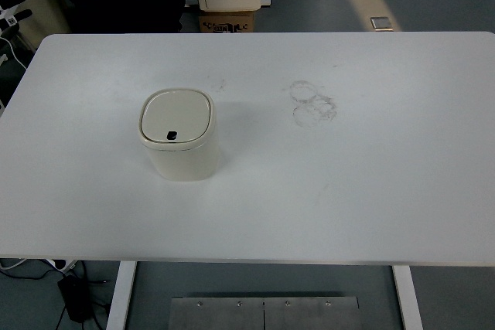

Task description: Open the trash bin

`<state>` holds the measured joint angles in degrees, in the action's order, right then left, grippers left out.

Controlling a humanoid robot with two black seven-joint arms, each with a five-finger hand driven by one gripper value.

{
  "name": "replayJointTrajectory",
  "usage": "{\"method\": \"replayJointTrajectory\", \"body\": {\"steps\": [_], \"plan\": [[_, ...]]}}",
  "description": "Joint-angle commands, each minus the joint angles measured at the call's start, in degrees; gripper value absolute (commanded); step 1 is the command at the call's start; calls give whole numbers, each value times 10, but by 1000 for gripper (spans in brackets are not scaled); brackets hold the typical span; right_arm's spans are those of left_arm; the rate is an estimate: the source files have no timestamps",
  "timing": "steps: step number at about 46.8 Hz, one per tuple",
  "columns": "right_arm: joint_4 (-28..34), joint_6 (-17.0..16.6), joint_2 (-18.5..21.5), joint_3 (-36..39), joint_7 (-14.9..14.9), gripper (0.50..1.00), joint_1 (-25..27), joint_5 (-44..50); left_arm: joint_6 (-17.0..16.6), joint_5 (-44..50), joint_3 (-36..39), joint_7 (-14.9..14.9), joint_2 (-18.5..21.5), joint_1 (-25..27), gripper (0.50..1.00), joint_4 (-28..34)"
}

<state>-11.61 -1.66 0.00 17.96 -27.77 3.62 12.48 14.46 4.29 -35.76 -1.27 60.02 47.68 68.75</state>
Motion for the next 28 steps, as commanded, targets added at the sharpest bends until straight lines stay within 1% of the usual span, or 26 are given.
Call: {"method": "replayJointTrajectory", "body": {"steps": [1, 6, 10, 16, 19, 24, 28], "plan": [[0, 0, 0, 1, 0, 991, 0, 0, 2, -45, 13, -2, 1, 13, 1000, 8], [0, 0, 0, 1, 0, 991, 0, 0, 6, -98, 38, -3, 4, 38, 1000, 16], [0, 0, 0, 0, 0, 991, 0, 0, 21, -128, 57, -3, 7, 57, 1000, 19], [0, 0, 0, 0, 0, 991, 0, 0, 26, -168, 64, -2, 6, 62, 1000, 20], [0, 0, 0, 1, 0, 991, 0, 0, 29, -202, 66, -3, 5, 63, 1000, 25], [0, 0, 0, 1, 0, 991, 0, 0, 59, -286, 68, -1, 4, 63, 1000, 41], [0, 0, 0, 1, 0, 991, 0, 0, 102, -327, 68, -1, 1, 73, 1000, 47]]}}
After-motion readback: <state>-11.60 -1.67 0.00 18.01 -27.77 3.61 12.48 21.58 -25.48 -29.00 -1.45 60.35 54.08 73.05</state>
